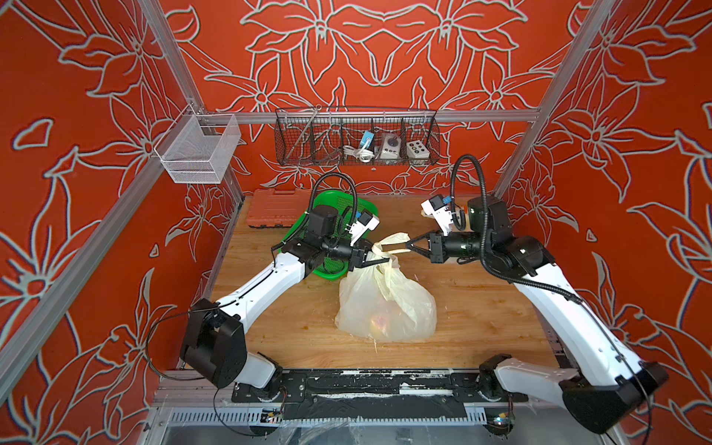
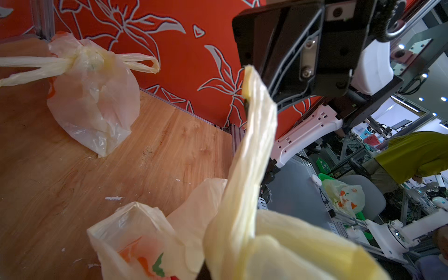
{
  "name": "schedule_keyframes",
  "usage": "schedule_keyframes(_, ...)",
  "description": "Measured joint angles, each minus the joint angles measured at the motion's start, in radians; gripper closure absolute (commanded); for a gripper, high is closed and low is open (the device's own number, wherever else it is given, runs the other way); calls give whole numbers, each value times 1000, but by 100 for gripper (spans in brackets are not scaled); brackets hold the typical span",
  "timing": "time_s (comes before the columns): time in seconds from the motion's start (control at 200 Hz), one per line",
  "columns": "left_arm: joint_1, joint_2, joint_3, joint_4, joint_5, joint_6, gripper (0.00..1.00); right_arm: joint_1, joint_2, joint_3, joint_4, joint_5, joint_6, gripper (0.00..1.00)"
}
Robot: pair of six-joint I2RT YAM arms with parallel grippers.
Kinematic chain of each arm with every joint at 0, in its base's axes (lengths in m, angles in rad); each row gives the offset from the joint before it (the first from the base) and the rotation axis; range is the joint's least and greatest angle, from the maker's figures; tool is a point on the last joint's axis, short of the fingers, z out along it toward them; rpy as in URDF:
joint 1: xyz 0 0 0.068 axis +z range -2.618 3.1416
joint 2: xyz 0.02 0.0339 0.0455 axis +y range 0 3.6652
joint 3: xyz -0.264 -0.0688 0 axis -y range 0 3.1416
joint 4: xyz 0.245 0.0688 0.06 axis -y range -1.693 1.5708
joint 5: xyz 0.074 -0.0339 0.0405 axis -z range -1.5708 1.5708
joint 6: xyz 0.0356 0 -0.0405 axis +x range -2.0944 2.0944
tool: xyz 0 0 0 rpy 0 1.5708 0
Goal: Place the peach into a plastic bag & tie a knot
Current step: Cross the plastic bag at the center of the board.
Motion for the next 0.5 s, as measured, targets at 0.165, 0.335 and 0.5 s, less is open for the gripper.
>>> schedule_keyframes(0.165,0,-10,-3,-4,-3,-13,100,33,-40,-53,-54,55,-34,100)
schedule_keyframes(0.335,0,-10,-3,-61,-8,-18,100,191,-86,-132,-28,120,-2,100)
schedule_keyframes(0.5,0,-10,-2,-111,-18,-34,100,280,-98,-236,105,153,113,100)
